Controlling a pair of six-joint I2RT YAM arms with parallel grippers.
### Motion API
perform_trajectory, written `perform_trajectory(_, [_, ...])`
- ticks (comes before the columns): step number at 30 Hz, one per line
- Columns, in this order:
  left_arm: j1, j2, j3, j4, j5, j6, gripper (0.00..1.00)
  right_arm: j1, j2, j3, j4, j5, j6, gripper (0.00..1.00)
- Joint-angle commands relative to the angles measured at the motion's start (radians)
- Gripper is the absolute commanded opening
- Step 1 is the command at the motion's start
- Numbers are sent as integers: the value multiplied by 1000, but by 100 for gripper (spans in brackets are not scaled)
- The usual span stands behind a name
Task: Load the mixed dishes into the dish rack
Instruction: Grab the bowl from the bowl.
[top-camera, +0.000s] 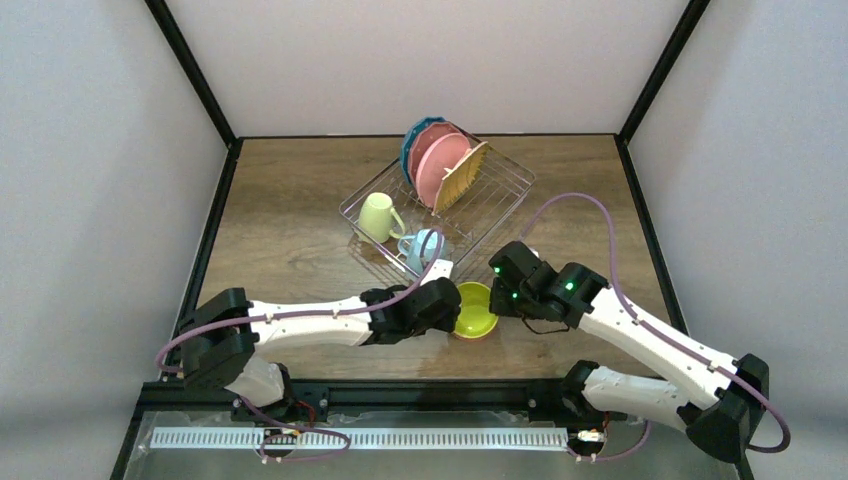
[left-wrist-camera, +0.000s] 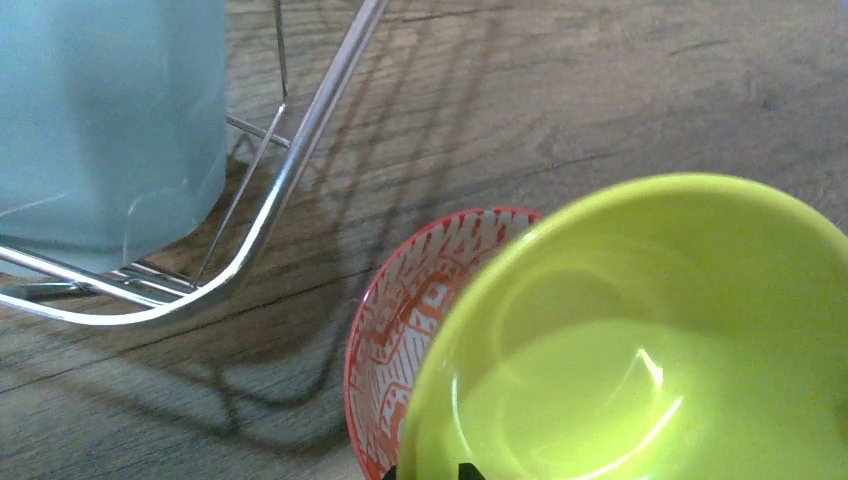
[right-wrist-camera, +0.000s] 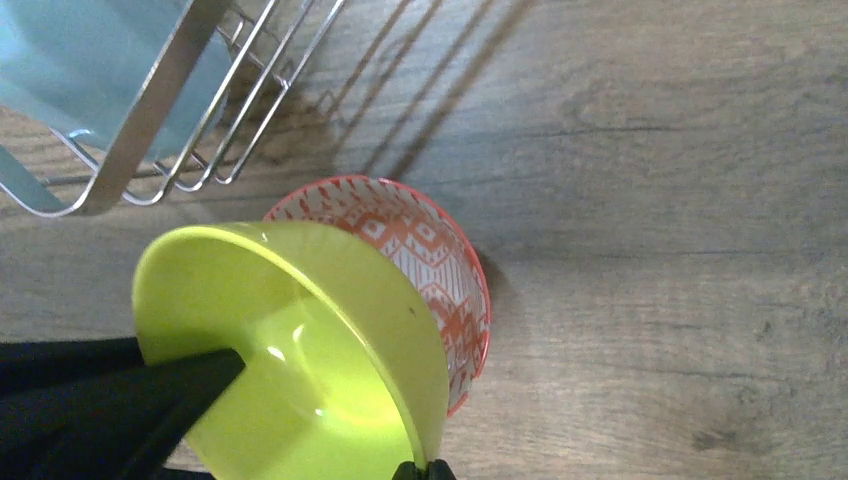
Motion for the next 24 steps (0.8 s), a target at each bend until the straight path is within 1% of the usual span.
perform_trajectory(1, [-10,-23,16,28,1,-8,21,6,-10,28,39,-12,6,1])
perform_trajectory(5, [-10,-28,22,13,1,-14,5,6,0,35,47,-7,-4,1])
perform_trajectory(6, [-11,-30,25,9,0,-16,3,6,4,37,47,-5,-7,1])
perform_trajectory(14, [-9,-60,37,-17,-28,-28,3,6,10,45,47,16,-26,1])
perform_trajectory(16, [-10,-65,47,-29,-39,-27,3,6,10,51,41,26,-29,2])
perform_trajectory(17, [-10,-68,53,-38,-47,-27,3,7,10,53,37,33,-33,7])
perform_trajectory(18, [-11,-72,57,-44,-56,-27,3,6,8,56,32,40,-34,15])
perform_trajectory(20, [-10,-82,66,-59,-77,-24,3,7,5,63,19,56,-33,27])
perform_trajectory(23, [-10,-101,79,-81,-109,-20,3,6,-13,68,10,82,-30,43])
perform_trajectory(24, [-10,-108,84,-90,-122,-18,3,7,-20,71,7,90,-30,46])
